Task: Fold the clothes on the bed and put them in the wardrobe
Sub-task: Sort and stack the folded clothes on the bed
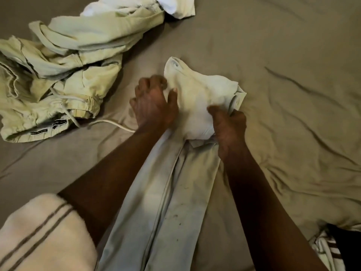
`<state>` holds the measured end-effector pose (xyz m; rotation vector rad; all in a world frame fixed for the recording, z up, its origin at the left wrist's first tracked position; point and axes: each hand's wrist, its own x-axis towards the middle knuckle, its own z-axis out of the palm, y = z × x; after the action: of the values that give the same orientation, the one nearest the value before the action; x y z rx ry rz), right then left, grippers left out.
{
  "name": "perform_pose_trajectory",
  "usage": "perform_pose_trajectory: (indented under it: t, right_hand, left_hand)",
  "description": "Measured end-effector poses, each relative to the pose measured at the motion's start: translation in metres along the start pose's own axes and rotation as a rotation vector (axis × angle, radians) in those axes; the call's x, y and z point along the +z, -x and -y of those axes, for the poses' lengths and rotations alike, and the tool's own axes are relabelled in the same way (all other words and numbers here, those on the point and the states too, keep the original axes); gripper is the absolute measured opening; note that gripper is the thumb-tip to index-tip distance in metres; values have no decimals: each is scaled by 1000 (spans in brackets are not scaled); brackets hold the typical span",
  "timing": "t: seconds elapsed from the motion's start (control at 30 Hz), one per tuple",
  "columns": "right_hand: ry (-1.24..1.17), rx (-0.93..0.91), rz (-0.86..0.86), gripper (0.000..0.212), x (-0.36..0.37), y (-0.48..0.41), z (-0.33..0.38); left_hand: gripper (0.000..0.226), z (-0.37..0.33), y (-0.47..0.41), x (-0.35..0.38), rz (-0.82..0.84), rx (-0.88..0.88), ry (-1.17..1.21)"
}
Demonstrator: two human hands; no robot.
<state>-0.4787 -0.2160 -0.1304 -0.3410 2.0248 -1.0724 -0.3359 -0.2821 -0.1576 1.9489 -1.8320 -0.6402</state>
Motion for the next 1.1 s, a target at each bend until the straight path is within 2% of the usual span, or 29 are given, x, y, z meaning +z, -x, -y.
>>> perform_pose_trajectory:
  t: [0.07, 0.17, 0.23, 0.3, 0.4, 0.5, 0.57, 0.63, 0.7, 0.73, 0.8, 0.83, 0.9, 1.0, 1.03, 1.1]
  right_hand:
    - [-81, 66, -3, 40, 4, 0, -2]
    - [-185, 52, 2, 34, 8, -5, -11]
    - [-243, 45, -8, 25, 10, -7, -16]
    - [-333, 78, -44, 21, 13, -5, -20]
    - [-436, 132, -74, 39, 10, -3, -24]
    - [-496, 235, -35, 41, 6, -8, -22]
    - [-498, 197, -50, 39, 4, -9, -20]
    - [-461, 101, -90, 31, 3, -9, -19]
    - [-345, 18, -45, 20, -1, -9, -18]
    - [-260, -24, 36, 29, -3, -8, -19]
    - [-57, -81, 195, 68, -7, -6, -25]
    - [63, -115, 214, 76, -9, -4, -25]
    - [283, -196, 121, 62, -11, 2, -21]
    - [299, -275, -54, 49, -7, 12, -5]
    - [269, -287, -58, 45, -1, 15, 1]
    - [281, -297, 61, 40, 18, 19, 10]
  left_hand:
    - [45, -13, -32, 4, 12, -23, 20]
    - [59, -20, -95, 14, 203, -307, 102]
    - [61, -16, -128, 25, 302, -403, 258]
    - [53, -18, -143, 29, 353, -444, 408]
    - [38, -22, -146, 35, 371, -451, 505]
    - [50, -20, -149, 36, 370, -529, 548]
    - [46, -16, -159, 39, 410, -571, 558]
    - [42, -11, -166, 42, 438, -590, 561]
    - [47, -11, -168, 42, 446, -587, 610]
    - [50, -10, -167, 41, 448, -586, 630]
    - [55, -14, -158, 36, 481, -581, 668]
    - [60, -15, -153, 33, 489, -580, 702]
    - [61, -15, -135, 27, 458, -564, 760]
    - [46, -14, -102, 16, 452, -560, 912]
    - [44, -12, -92, 12, 461, -572, 955]
    - [43, -6, -74, 0, 464, -587, 1069]
